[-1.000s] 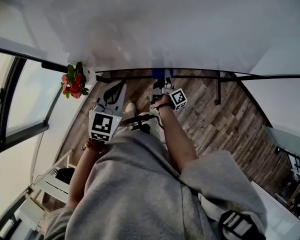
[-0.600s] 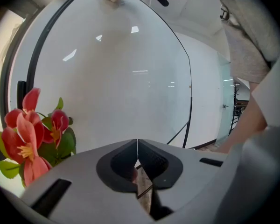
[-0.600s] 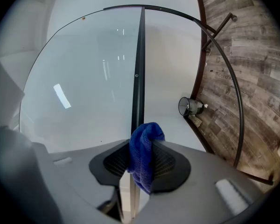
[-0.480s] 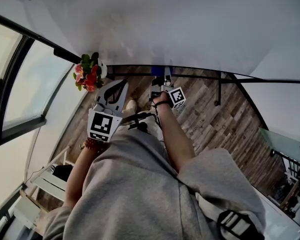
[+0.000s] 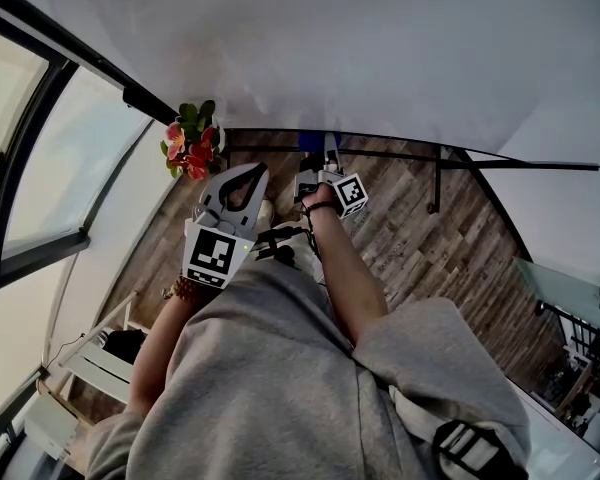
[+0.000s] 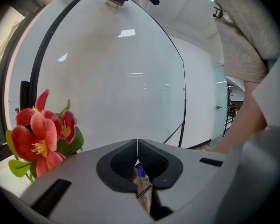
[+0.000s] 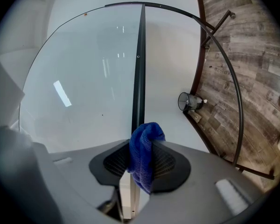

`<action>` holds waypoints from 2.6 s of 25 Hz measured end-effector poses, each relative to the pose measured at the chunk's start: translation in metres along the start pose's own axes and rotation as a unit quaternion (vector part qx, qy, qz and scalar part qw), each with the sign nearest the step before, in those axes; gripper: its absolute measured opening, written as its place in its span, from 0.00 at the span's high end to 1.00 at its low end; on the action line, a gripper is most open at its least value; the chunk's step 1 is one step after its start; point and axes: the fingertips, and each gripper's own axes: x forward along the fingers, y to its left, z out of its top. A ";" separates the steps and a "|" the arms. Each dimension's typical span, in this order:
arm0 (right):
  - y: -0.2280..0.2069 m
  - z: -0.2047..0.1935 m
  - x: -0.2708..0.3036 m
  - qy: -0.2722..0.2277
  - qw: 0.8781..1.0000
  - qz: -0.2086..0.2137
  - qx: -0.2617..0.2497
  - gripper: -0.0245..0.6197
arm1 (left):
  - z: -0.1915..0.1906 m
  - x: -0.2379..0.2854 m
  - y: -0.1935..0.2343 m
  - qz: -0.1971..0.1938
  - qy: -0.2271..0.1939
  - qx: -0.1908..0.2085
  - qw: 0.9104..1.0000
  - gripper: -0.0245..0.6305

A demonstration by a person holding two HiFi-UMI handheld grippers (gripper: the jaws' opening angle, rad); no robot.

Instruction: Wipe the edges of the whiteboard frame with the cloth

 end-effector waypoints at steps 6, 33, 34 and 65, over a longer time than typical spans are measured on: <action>0.001 -0.015 0.003 0.009 1.000 0.003 -0.001 0.78 | 0.006 -0.008 0.004 0.004 -0.011 0.002 1.000 0.94; 0.006 -0.095 0.011 0.077 0.997 0.007 0.028 0.78 | 0.005 -0.032 0.012 0.036 -0.014 0.004 0.999 0.94; 0.006 -0.098 0.011 0.078 0.996 0.008 0.029 0.78 | 0.004 -0.033 0.012 0.035 -0.013 0.005 0.999 0.94; 0.004 -0.173 0.021 0.149 0.986 0.028 0.073 0.78 | -0.013 -0.047 0.019 0.032 0.007 0.012 0.999 0.94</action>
